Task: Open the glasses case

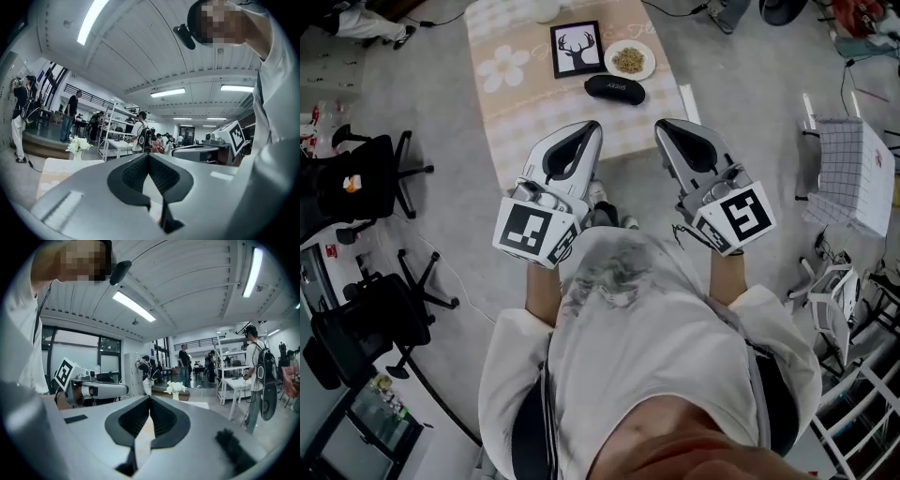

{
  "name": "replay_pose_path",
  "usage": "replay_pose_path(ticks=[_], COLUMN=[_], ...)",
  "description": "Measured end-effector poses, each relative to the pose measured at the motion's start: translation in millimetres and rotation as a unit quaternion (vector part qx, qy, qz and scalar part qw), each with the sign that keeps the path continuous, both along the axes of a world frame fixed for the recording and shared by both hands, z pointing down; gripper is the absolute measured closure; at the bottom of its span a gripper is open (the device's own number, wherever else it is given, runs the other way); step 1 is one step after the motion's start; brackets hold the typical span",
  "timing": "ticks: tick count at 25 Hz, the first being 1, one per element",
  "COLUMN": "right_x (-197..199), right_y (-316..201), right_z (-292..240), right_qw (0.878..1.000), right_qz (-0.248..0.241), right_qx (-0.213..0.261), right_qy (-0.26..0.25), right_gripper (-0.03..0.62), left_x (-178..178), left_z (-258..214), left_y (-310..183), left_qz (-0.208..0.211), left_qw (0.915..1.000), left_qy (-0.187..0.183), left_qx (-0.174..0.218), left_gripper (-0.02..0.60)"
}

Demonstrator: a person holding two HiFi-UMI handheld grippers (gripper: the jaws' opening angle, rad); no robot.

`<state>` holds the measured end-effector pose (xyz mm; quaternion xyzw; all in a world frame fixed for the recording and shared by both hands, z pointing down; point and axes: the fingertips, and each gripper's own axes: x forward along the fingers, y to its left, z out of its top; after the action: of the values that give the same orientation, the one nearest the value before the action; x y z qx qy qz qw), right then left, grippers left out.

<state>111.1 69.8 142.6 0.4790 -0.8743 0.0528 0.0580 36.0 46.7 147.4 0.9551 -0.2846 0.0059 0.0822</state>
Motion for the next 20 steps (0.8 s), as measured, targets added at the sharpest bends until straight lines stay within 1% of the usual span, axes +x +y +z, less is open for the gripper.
replay_pose_path(ticks=[6,12,17,20], right_x=[-5.4,-1.5,4.3,12.6], right_y=[-35.6,-59.9,-76.1,-86.0], right_z=[11.9,25.4,37.0,47.9], right_qw=[1.000,0.999,0.998,0.998], right_qz=[0.018,0.040,0.040,0.037], right_qx=[-0.016,-0.027,-0.039,-0.046], right_qy=[0.007,0.019,0.025,0.023], right_gripper=[0.577,0.577,0.577,0.577], left_x=[-7.1,-11.0,-4.0,6.1], left_z=[7.1,16.7,32.3,45.1], left_y=[-37.4,-64.7,-82.5,-89.7], left_qz=[0.016,0.028,0.029,0.029], left_qw=[0.9999,0.9995,0.9989,0.9984], left_qy=[-0.002,0.001,0.002,-0.005], left_qx=[-0.004,-0.015,-0.036,-0.048], left_gripper=[0.578,0.578,0.578,0.578])
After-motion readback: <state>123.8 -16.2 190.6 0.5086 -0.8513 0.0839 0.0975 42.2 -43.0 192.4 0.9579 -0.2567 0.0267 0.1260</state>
